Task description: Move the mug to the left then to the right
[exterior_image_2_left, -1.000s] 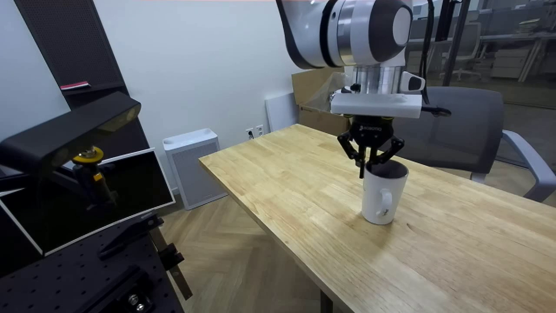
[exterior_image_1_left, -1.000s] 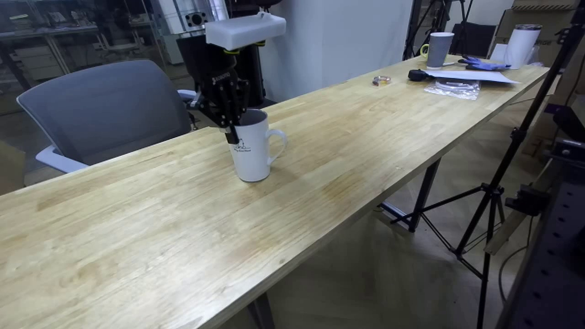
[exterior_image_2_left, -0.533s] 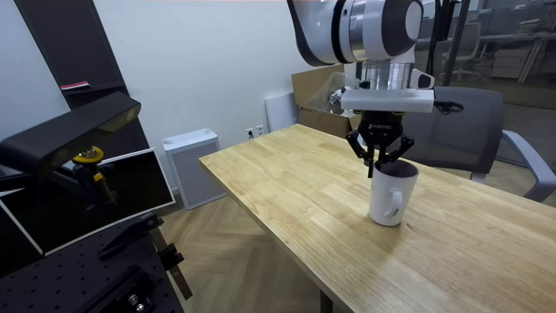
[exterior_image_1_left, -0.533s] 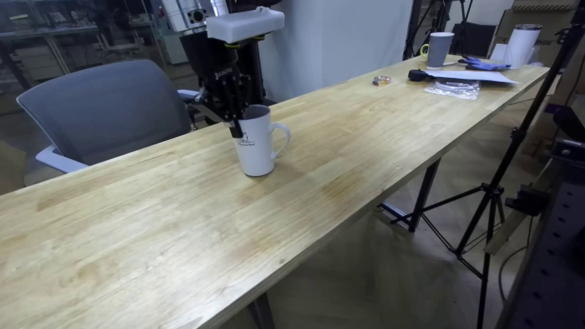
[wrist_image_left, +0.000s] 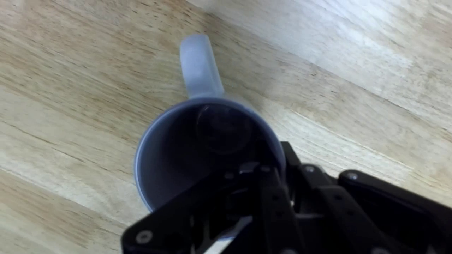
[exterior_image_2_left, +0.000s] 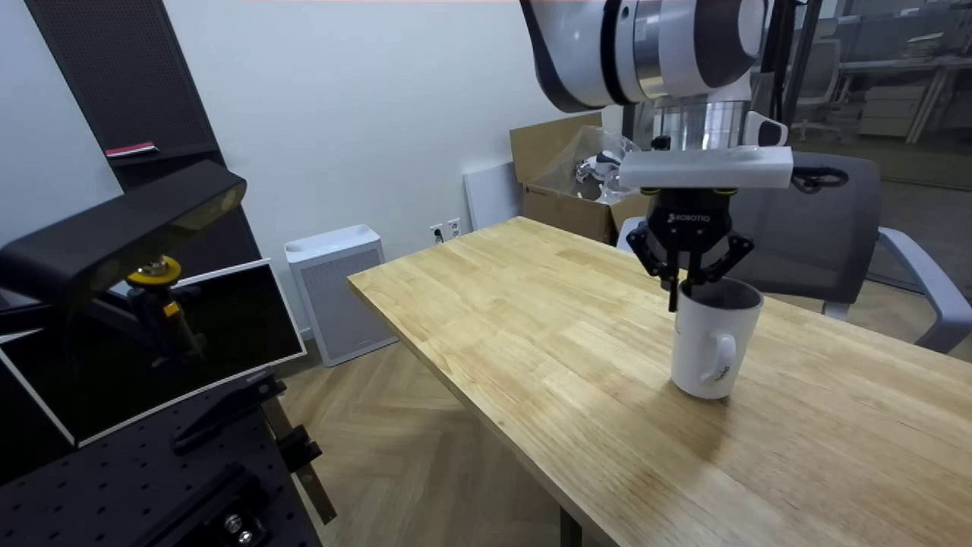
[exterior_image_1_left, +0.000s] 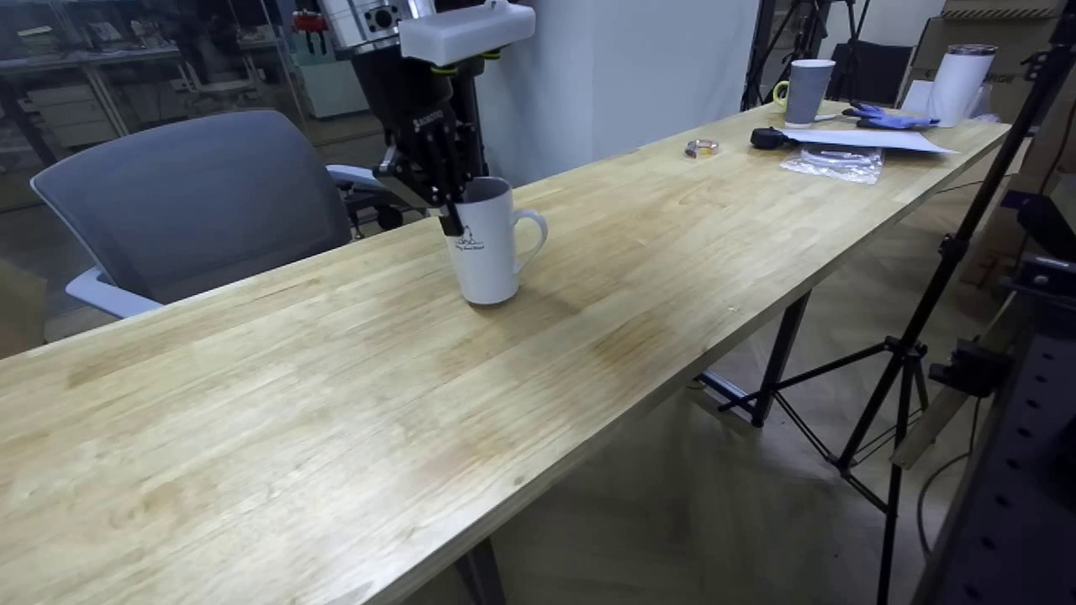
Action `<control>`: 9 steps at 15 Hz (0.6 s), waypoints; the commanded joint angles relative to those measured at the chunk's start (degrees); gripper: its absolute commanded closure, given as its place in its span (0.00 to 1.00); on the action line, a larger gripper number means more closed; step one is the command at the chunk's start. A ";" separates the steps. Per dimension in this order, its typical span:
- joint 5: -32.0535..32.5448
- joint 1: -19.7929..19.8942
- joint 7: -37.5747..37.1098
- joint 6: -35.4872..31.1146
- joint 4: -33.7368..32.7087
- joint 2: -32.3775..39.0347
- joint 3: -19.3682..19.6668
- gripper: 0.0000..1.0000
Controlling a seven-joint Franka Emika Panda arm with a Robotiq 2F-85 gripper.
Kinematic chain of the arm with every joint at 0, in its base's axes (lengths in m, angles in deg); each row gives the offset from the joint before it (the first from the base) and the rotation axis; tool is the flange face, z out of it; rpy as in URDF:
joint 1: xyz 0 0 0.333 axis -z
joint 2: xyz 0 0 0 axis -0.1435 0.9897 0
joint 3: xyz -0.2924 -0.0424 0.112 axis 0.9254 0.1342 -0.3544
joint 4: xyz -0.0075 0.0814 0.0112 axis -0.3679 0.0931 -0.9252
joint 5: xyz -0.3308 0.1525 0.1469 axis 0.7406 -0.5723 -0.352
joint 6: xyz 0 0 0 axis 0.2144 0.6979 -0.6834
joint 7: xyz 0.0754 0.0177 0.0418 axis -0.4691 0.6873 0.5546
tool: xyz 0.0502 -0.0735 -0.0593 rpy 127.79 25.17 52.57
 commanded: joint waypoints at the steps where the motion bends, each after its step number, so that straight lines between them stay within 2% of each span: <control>1: 1.74 0.66 -1.98 1.36 -0.94 -0.70 1.66 0.97; 9: 3.42 3.15 -2.09 0.60 -0.19 -1.10 4.67 0.97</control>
